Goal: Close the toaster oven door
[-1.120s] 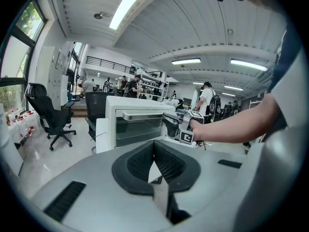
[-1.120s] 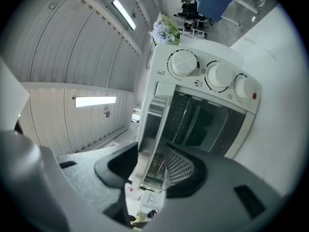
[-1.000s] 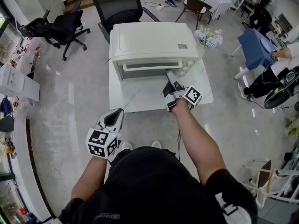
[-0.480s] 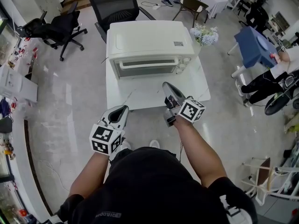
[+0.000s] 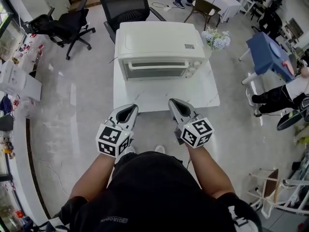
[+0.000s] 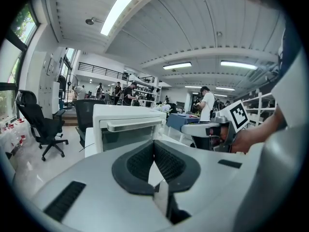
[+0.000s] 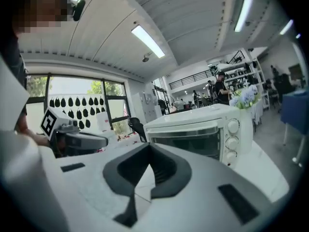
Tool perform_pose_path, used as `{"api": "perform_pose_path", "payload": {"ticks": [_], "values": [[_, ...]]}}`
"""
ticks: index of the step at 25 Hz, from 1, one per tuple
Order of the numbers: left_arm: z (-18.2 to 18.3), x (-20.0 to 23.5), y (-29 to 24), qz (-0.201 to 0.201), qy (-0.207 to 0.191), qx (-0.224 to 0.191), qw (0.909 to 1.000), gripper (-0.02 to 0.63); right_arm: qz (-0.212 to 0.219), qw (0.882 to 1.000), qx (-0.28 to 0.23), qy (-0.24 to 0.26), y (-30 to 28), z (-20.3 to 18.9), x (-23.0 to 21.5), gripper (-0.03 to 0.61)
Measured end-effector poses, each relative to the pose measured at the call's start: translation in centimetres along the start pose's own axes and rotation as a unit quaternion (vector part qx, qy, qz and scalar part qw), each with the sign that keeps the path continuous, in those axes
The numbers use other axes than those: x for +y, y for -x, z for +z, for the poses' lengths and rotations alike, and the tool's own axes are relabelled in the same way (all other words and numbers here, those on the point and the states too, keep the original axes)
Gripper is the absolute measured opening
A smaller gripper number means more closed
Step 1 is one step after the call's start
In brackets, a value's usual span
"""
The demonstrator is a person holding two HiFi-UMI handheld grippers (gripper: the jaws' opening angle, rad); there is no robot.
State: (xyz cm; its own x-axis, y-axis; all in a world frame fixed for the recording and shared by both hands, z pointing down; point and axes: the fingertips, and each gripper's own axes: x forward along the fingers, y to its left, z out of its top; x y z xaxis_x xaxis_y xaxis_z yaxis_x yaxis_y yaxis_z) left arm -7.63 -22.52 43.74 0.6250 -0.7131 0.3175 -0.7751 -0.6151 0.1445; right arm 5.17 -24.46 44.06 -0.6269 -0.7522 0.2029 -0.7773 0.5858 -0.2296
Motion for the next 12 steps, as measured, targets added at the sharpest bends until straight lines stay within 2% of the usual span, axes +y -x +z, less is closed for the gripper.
{"api": "perform_pose_path", "payload": {"ticks": [4, 12], "values": [[0.3, -0.3, 0.3, 0.003, -0.011, -0.01, 0.9999, 0.003, -0.016, 0.998, 0.007, 0.059, 1.0, 0.6, 1.3, 0.002], [-0.3, -1.7, 0.7, -0.005, -0.028, -0.007, 0.9996, 0.003, -0.033, 0.992, 0.005, 0.12, 2.6, 0.7, 2.3, 0.002]]}}
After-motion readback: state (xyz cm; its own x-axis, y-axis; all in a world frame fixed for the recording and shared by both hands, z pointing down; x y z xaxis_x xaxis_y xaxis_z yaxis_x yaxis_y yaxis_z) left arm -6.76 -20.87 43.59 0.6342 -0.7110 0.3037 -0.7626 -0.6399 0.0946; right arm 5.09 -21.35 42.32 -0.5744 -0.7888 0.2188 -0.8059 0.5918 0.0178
